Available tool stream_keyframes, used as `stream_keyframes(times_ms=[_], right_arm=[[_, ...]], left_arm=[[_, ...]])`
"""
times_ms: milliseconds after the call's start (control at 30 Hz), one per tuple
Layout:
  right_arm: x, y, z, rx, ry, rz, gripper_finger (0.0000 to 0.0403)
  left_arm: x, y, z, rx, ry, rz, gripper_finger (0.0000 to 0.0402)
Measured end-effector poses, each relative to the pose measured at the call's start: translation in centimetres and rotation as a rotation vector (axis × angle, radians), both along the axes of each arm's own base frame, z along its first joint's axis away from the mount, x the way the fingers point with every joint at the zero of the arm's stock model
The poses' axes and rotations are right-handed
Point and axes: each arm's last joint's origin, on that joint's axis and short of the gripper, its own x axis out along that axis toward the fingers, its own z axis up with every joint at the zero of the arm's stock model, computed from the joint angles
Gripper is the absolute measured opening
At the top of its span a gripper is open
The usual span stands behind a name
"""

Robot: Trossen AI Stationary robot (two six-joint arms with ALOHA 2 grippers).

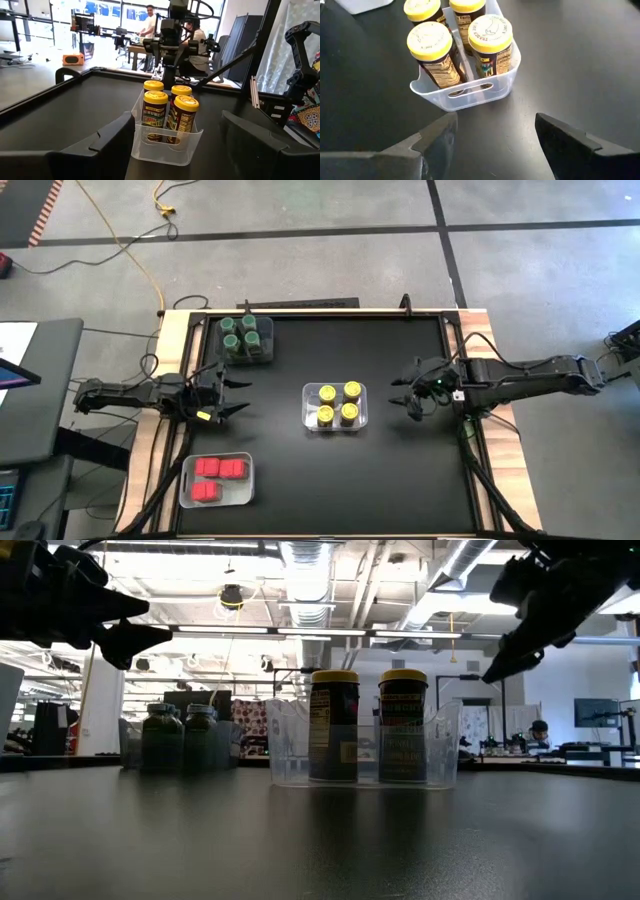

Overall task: Sort spices by type
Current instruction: Return to Home Position

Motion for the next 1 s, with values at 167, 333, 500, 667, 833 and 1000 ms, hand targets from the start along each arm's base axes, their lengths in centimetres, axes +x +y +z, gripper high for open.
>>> stream_keyframes(times_ms=[167, 333, 500, 667, 833, 1000], right_arm=[[0.2, 0.3, 0.2, -0.003, -0.026, 0.018, 0.0297], [0.3, 0.9, 0.3, -0.003, -0.040, 0.056, 0.0297], [0.3, 1.4, -1.9, 0.005, -0.141, 0.082, 0.0297], [0.1, 1.8, -4.4, 0.018, -0.248, 0.101, 0.0297], [-0.2, 1.8, -5.2, 0.020, -0.327, 0.100, 0.0297], [-1.2, 1.5, -5.4, 0.020, -0.388, 0.090, 0.0297]], left_arm=[[0.0, 0.0, 0.0, 0.000, 0.000, 0.000, 0.0277], [0.0, 0.0, 0.0, 0.000, 0.001, 0.000, 0.0277], [0.0, 0.0, 0.0, 0.000, 0.001, 0.000, 0.0277], [0.0, 0.0, 0.0, 0.000, 0.001, 0.000, 0.0277], [0.0, 0.0, 0.0, 0.001, 0.002, 0.000, 0.0277], [0.0, 0.0, 0.0, 0.001, 0.001, 0.000, 0.0277]])
